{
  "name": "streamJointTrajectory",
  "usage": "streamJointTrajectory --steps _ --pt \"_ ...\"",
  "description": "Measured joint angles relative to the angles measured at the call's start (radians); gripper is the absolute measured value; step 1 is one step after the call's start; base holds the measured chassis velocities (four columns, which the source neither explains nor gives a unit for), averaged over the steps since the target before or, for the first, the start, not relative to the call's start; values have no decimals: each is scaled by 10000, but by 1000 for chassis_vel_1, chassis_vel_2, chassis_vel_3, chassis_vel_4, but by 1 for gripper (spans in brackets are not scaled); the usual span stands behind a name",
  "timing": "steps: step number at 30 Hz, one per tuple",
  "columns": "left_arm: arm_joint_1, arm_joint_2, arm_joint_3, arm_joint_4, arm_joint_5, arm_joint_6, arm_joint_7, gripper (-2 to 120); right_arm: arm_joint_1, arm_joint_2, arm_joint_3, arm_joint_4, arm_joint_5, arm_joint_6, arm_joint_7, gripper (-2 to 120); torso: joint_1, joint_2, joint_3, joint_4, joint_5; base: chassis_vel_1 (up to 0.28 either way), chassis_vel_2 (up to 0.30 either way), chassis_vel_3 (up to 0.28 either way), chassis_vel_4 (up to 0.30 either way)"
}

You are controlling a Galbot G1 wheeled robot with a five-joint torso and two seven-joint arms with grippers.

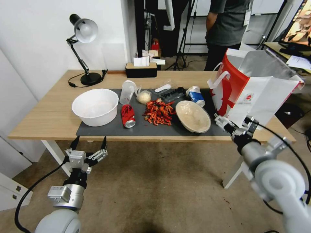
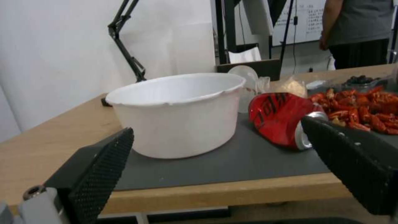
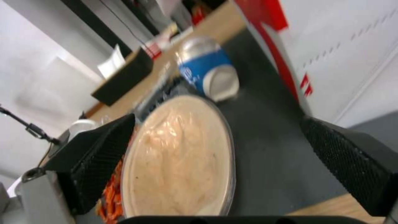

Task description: Pick up the trash from the table and place it into the takeout bag.

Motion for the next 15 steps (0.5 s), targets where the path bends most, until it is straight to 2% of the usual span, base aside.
streamJointTrajectory --steps 1,5,7,9,12,15 --pt "22 -33 -6 0 15 -4 -2 100 375 -167 -143 -234 692 -288 322 100 0 0 0 0 0 0 0 0 0" --pt "50 -102 -5 -2 64 -4 -9 100 1113 -412 -543 -681 1646 -999 808 100 0 0 0 4 0 0 0 0 0" --pt "88 -187 -5 -30 134 -4 -12 100 1993 -553 -1170 -1104 2450 -1868 1528 100 0 0 0 3 0 0 0 0 0" --pt "104 -209 -6 -33 151 -4 -12 100 2187 -567 -1345 -1190 2530 -1993 1688 100 0 0 0 4 -1 0 0 0 0" --pt "208 -306 -34 -47 203 -30 -16 100 2901 -575 -2093 -1535 2600 -2295 2515 100 0 0 0 4 -2 0 0 0 0" --pt "244 -336 -60 -67 204 -62 -19 100 3057 -581 -2212 -1696 2687 -2365 2798 100 0 0 0 2 0 0 0 0 0"
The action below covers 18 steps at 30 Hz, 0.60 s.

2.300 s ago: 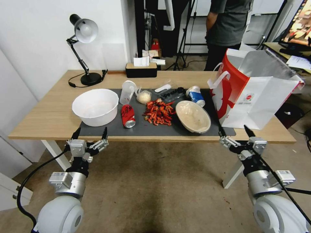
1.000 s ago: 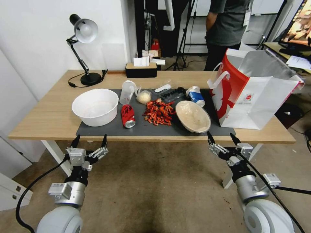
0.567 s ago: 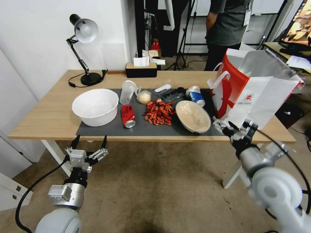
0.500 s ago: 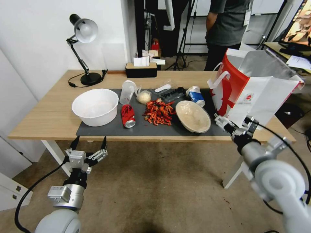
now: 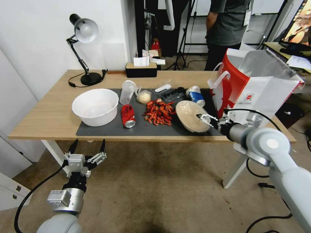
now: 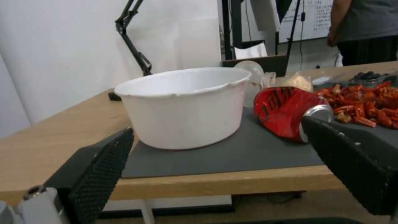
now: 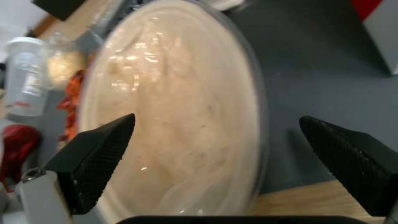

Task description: Pick up the trash from the table and place it into the takeout bag.

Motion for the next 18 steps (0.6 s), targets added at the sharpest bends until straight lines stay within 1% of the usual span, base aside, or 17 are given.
streamJointTrajectory --steps 6,18 --pt "12 -84 -2 -23 8 -10 -4 100 124 -30 17 -262 677 -140 -92 100 0 0 0 -1 -1 0 0 0 0" --pt "72 -151 6 -36 113 -91 4 100 488 33 -306 -548 821 -270 -234 100 0 1 -1 0 -1 0 0 0 0"
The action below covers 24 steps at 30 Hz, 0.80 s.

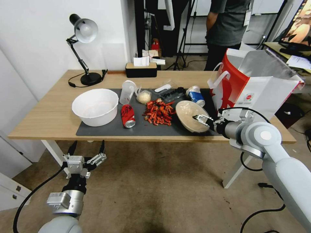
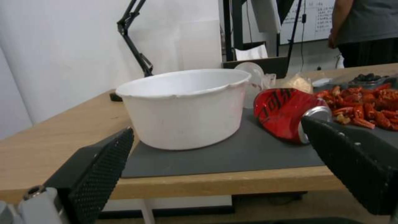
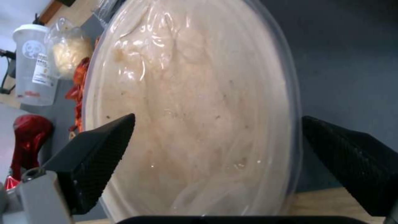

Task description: Pick up the trash from the table and place it into the takeout bag.

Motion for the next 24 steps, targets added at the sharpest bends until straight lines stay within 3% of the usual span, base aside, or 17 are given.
streamJointTrajectory --steps 6,11,14,17,20,23,24 --pt "-19 24 -18 0 -42 -14 -5 100 167 139 -216 -116 35 -37 99 99 0 0 0 1 0 0 0 0 0" --pt "-32 39 -28 3 -66 -60 -16 100 205 144 -299 -156 178 -89 176 88 0 0 1 0 -1 0 0 0 0" --pt "-37 44 -35 19 -77 -103 -35 100 207 198 -325 -227 277 -92 347 73 0 0 0 1 0 0 0 0 0" --pt "-39 46 -37 21 -77 -114 -41 100 207 205 -325 -243 283 -92 368 69 0 0 0 0 -1 0 0 0 0" --pt "-73 71 -64 25 -78 -162 -199 100 189 208 -311 -308 337 -64 485 50 0 0 0 0 0 0 0 0 0" --pt "-83 88 -68 27 -79 -168 -208 100 177 207 -283 -314 350 -48 521 46 0 0 0 0 -1 0 0 0 0" --pt "-95 102 -69 34 -81 -172 -214 100 162 209 -250 -328 357 -27 539 39 0 0 0 1 -1 0 0 0 0"
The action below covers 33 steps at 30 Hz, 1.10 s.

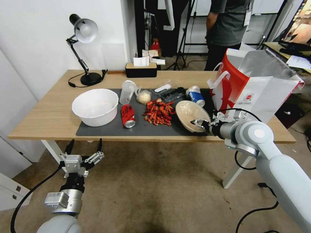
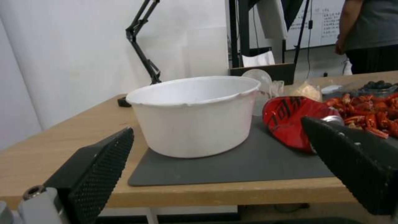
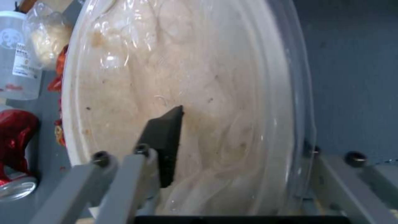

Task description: Pick up the trash from the table and place it into the takeout bag.

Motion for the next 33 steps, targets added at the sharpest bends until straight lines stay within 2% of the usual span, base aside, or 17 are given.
streamJointTrajectory --steps 2,10,13,14,17,22,25,26,29,30,33 --pt "-33 20 0 12 -6 -2 -15 100 -42 24 58 -24 16 31 17 29 -1 1 -1 0 -1 0 0 0 0" --pt "-74 69 0 40 -22 -42 -38 100 -110 51 145 5 38 146 -25 14 -2 0 -1 2 1 0 0 0 0" --pt "-82 78 -13 40 -23 -106 -47 100 -219 -51 282 269 -493 352 -873 7 0 -3 2 -3 5 0 0 0 0" --pt "-82 78 -13 40 -23 -106 -47 100 -219 -51 282 269 -493 352 -873 7 0 -3 2 -3 5 0 0 0 0" --pt "-78 78 -24 32 -24 -165 -50 100 -262 -307 478 926 -1188 667 -1975 6 -1 -2 1 -2 0 0 0 0 0" --pt "-76 48 -22 31 -17 -222 -55 100 -137 -590 689 1510 -1831 1170 -2828 6 -1 -2 1 0 0 0 0 0 0" --pt "-72 22 -8 24 -4 -257 -59 100 214 -998 1103 1840 -2980 2218 -4089 6 -1 -2 1 -1 2 0 0 0 0" --pt "-72 22 -8 24 -4 -257 -59 100 214 -998 1103 1840 -2980 2218 -4089 6 -1 -2 1 -1 2 0 0 0 0" --pt "-65 22 -2 0 -4 -263 -52 100 936 -1535 1441 1765 -4034 3181 -4548 6 -2 -2 0 0 -3 0 0 0 0" --pt "-65 22 -2 0 -4 -263 -52 100 936 -1535 1441 1765 -4034 3181 -4548 6 -2 -2 0 0 -3 0 0 0 0" --pt "-55 4 18 -13 -5 -263 -49 100 1688 -2049 1595 1066 -5413 3557 -4085 6 0 -1 1 1 1 0 0 0 0"
